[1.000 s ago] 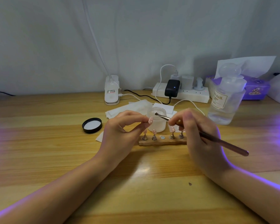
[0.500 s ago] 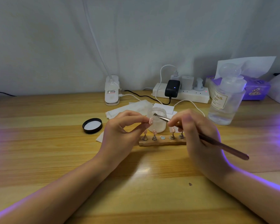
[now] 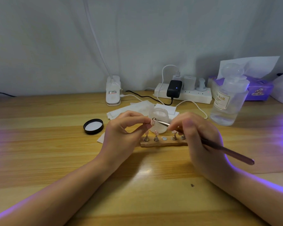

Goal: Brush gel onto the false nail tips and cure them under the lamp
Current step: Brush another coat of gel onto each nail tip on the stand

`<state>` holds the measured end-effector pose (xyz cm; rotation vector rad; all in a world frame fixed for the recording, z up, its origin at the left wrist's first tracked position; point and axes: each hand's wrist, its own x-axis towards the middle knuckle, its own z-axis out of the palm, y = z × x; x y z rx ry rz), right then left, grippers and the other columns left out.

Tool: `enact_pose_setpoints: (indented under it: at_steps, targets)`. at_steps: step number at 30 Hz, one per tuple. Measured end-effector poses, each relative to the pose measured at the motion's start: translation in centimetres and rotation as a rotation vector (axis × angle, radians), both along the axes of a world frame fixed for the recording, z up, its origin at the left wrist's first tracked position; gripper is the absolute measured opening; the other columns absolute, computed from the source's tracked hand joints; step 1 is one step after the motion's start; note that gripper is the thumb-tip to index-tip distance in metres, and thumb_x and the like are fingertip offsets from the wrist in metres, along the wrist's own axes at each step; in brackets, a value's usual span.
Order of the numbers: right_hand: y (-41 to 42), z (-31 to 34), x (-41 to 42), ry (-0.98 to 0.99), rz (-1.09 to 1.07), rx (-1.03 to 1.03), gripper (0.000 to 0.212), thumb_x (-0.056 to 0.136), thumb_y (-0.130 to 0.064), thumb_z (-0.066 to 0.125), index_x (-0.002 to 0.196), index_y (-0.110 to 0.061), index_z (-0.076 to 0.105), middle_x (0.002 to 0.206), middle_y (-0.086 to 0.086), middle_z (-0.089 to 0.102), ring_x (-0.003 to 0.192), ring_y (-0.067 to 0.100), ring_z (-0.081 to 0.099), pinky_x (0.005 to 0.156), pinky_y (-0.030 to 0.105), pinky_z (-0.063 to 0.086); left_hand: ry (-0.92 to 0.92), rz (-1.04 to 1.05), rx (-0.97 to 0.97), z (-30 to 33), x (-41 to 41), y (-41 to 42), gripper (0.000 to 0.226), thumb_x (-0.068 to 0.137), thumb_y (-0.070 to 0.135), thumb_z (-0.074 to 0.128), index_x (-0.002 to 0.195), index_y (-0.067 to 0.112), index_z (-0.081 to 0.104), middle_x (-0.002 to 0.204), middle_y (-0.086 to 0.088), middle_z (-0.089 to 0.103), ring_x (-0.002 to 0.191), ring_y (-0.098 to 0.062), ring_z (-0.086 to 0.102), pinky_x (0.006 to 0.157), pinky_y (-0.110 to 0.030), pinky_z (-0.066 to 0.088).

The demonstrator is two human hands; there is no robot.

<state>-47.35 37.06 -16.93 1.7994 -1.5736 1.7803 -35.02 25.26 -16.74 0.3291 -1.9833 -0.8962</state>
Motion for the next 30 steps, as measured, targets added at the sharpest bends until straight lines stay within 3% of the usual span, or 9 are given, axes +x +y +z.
enact_pose_setpoints:
  at_steps: [3,7,9,14,17,22,24,30]
  targets:
    - [-0.04,-0.16,0.07,0.048,-0.002,0.012,0.042,0.095,-0.025,0.033,0.075,-0.006,0.064,0.075,-0.005,0.060,0.073,0.015,0.058,0.067,0.035,0.045,0.005,0.005,-0.013,-0.06,0.04,0.00,0.023,0.073,0.013,0.069,0.091,0.028,0.067,0.085,0.009,0.066,0.083,-0.008,0.061,0.073,-0.016,0.047]
    - [0.14,-0.08,-0.38,-0.112,-0.018,0.048,0.032,0.093,-0.024,0.032,0.079,-0.016,0.060,0.076,-0.002,0.061,0.074,0.005,0.056,0.066,0.016,0.043,-0.018,-0.001,-0.005,-0.05,0.09,-0.04,0.018,0.075,0.014,0.069,0.090,0.023,0.070,0.086,0.008,0.067,0.085,-0.012,0.062,0.074,-0.019,0.049]
    - [0.16,-0.04,-0.51,-0.172,-0.025,0.044,0.030,0.093,-0.026,0.032,0.079,-0.022,0.059,0.075,-0.001,0.060,0.072,0.005,0.055,0.064,0.014,0.043,-0.022,0.001,-0.014,-0.04,0.09,-0.09,0.017,0.076,0.012,0.069,0.089,0.023,0.070,0.086,0.009,0.067,0.085,-0.010,0.062,0.074,-0.016,0.047]
    - [-0.15,-0.17,-0.03,0.054,-0.011,-0.019,0.041,0.097,-0.026,0.032,0.077,-0.008,0.062,0.075,-0.001,0.060,0.073,0.013,0.058,0.066,0.033,0.045,-0.004,-0.001,-0.004,-0.05,0.05,0.01,0.019,0.074,0.017,0.068,0.090,0.026,0.068,0.085,0.012,0.067,0.083,-0.004,0.062,0.074,-0.013,0.046]
    - [-0.25,-0.40,0.03,0.096,-0.021,-0.016,0.047,0.098,-0.030,0.030,0.076,-0.005,0.064,0.074,0.000,0.061,0.073,0.016,0.059,0.066,0.036,0.045,0.008,-0.007,-0.010,-0.02,0.02,0.04,0.020,0.073,0.018,0.066,0.091,0.025,0.067,0.085,0.012,0.067,0.082,-0.003,0.062,0.074,-0.013,0.046]
    - [0.06,-0.15,-0.62,-0.137,-0.036,0.038,0.033,0.094,-0.024,0.032,0.079,-0.016,0.060,0.075,0.000,0.060,0.073,0.006,0.055,0.066,0.017,0.043,0.002,-0.012,-0.014,-0.01,0.06,-0.02,0.019,0.075,0.011,0.069,0.093,0.018,0.070,0.084,0.008,0.068,0.082,-0.005,0.063,0.075,-0.014,0.046]
    - [0.05,-0.03,-0.57,-0.131,-0.033,0.024,0.031,0.094,-0.023,0.032,0.080,-0.018,0.059,0.075,-0.001,0.059,0.072,0.005,0.055,0.065,0.016,0.042,0.002,-0.014,-0.009,0.03,0.07,0.00,0.019,0.075,0.008,0.069,0.092,0.018,0.070,0.084,0.008,0.068,0.082,-0.004,0.063,0.075,-0.013,0.045]
    - [-0.22,-0.37,0.04,0.095,-0.019,0.000,0.049,0.098,-0.032,0.028,0.078,-0.006,0.064,0.075,0.000,0.061,0.073,0.018,0.059,0.065,0.038,0.045,0.006,-0.011,-0.003,0.05,0.11,0.05,0.024,0.074,0.008,0.069,0.095,0.018,0.068,0.085,0.007,0.068,0.081,-0.005,0.063,0.073,-0.013,0.046]
